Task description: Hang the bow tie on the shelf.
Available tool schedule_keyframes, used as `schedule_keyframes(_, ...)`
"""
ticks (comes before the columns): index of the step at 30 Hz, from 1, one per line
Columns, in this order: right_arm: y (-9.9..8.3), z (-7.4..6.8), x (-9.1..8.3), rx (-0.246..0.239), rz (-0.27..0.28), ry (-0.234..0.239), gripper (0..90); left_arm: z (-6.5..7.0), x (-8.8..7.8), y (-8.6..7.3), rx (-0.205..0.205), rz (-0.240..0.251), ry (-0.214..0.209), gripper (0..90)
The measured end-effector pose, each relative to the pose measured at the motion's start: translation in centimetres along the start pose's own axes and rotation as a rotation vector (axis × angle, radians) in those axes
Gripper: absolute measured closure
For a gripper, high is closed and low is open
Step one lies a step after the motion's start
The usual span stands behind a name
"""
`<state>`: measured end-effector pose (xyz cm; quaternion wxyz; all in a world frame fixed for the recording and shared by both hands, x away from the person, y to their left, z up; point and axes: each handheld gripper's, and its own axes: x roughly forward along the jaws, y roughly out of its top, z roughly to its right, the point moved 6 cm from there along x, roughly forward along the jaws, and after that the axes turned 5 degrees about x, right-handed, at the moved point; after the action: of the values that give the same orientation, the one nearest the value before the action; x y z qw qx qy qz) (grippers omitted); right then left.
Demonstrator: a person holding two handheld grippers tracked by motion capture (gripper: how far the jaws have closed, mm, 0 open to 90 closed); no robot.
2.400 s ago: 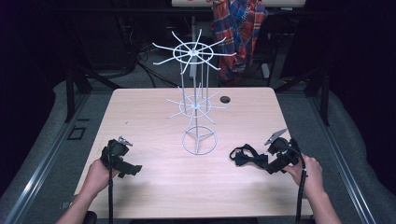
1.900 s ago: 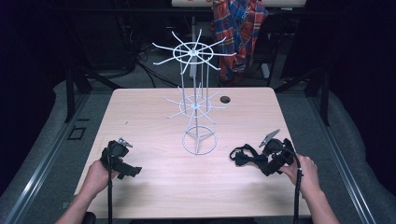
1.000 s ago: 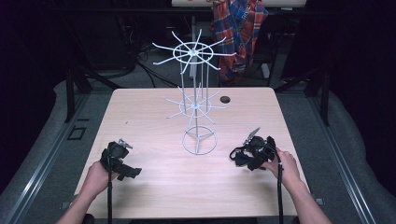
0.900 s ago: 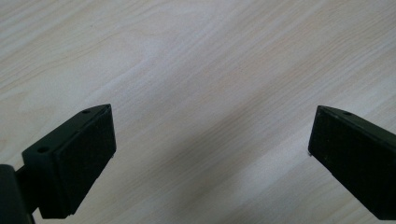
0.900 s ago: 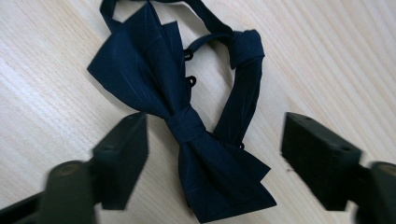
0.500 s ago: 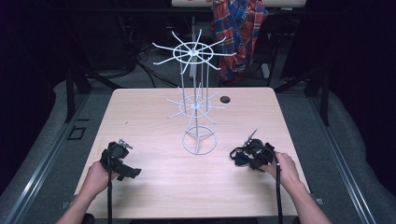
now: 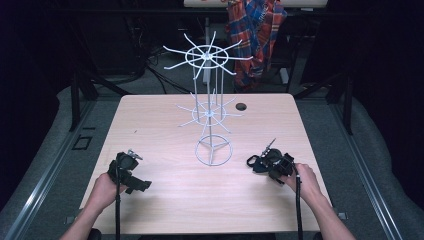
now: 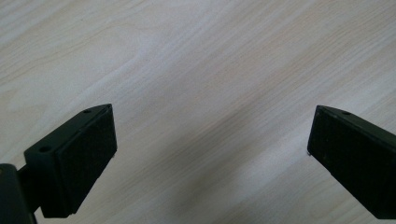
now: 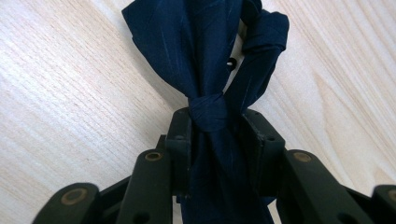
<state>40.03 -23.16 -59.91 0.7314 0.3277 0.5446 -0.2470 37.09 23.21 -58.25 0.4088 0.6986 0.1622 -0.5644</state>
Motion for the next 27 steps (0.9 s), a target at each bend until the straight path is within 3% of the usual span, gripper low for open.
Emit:
schedule_keyframes(10, 0.2, -0.3, -0.6, -0.021, 0.003, -0.002, 72.4, -0.2, 0.1, -0.1, -0.004, -0.003, -0.002, 1.4)
schedule_keyframes(15, 0.2, -0.5, -0.7, 0.001, 0.046, 0.005, 73.2, -0.2, -0.1, -0.1, -0.005, -0.001, 0.003, 1.4)
schedule_keyframes(19, 0.0, -0.2, -1.1, -0.006, 0.037, -0.003, 73.3, -0.2, -0.1, -0.1, -0.008, -0.002, 0.006, 1.4)
schedule_keyframes(20, 0.1, -0.3, -1.0, 0.015, 0.067, 0.014, 73.4, -0.2, -0.1, -0.1, -0.007, -0.001, 0.005, 1.4)
schedule_keyframes(27, 0.0, 0.4, -2.0, 0.028, 0.087, 0.009, 73.6, -0.2, -0.1, -0.2, -0.006, -0.002, 0.004, 1.5)
